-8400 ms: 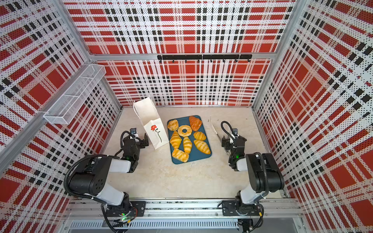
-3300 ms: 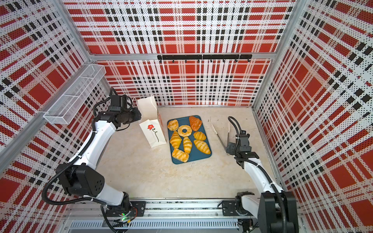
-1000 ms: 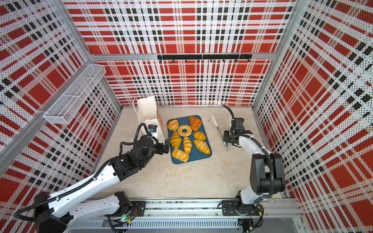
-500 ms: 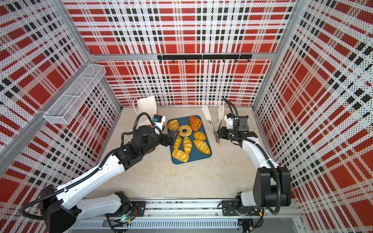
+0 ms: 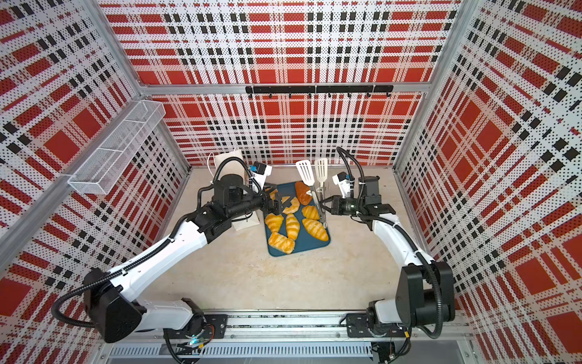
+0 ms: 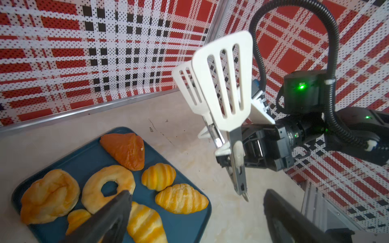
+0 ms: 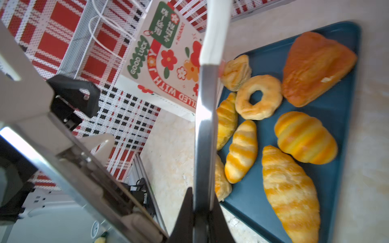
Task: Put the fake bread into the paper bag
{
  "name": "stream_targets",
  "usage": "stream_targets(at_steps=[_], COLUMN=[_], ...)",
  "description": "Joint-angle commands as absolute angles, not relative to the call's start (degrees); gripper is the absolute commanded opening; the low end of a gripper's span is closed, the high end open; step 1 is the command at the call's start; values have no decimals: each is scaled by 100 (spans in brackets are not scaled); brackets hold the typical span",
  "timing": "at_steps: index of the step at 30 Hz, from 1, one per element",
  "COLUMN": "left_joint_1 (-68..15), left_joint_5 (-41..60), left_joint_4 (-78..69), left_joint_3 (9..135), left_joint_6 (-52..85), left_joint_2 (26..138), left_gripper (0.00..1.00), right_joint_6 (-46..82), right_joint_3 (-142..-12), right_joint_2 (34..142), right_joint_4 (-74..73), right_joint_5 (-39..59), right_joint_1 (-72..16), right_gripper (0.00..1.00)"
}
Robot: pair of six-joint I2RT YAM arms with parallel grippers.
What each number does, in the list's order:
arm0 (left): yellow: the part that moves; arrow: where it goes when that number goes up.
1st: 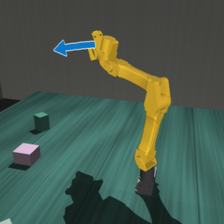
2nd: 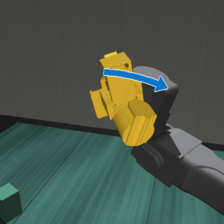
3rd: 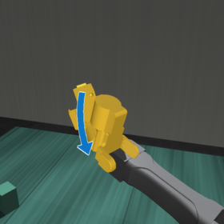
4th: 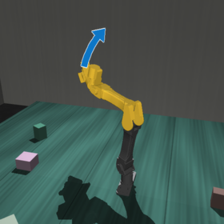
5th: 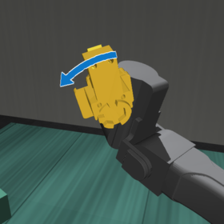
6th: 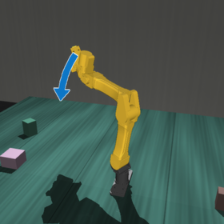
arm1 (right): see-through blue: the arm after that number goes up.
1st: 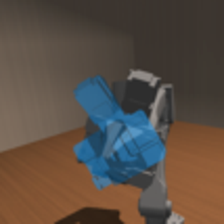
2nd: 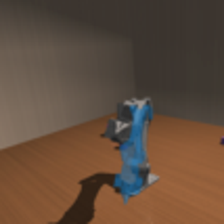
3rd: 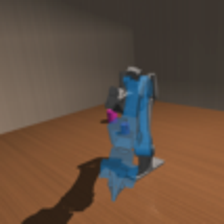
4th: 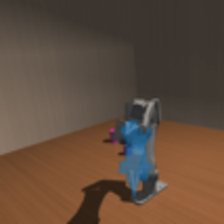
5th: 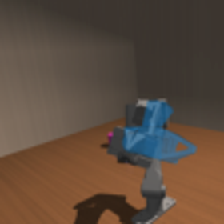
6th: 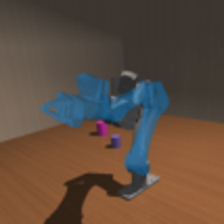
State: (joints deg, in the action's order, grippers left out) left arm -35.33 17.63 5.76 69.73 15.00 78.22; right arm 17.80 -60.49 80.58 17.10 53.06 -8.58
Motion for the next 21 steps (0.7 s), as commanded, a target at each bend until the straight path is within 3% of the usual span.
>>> stream_targets(at_steps=[1, 21], left_joint_1=[-3392, -3305], left_joint_5=[2525, 3986], left_joint_4=[335, -111], left_joint_3=[7270, 7800], left_joint_6=[1443, 1442], left_joint_2=[7997, 8607], left_gripper=[99, 89], right_joint_6=[1550, 1463], right_joint_3=[-6394, -6653], right_joint_2=[8151, 8322], right_joint_4=[1518, 1826], right_joint_5=[5940, 6768], right_joint_1=[-943, -1150], right_gripper=[0, 1])
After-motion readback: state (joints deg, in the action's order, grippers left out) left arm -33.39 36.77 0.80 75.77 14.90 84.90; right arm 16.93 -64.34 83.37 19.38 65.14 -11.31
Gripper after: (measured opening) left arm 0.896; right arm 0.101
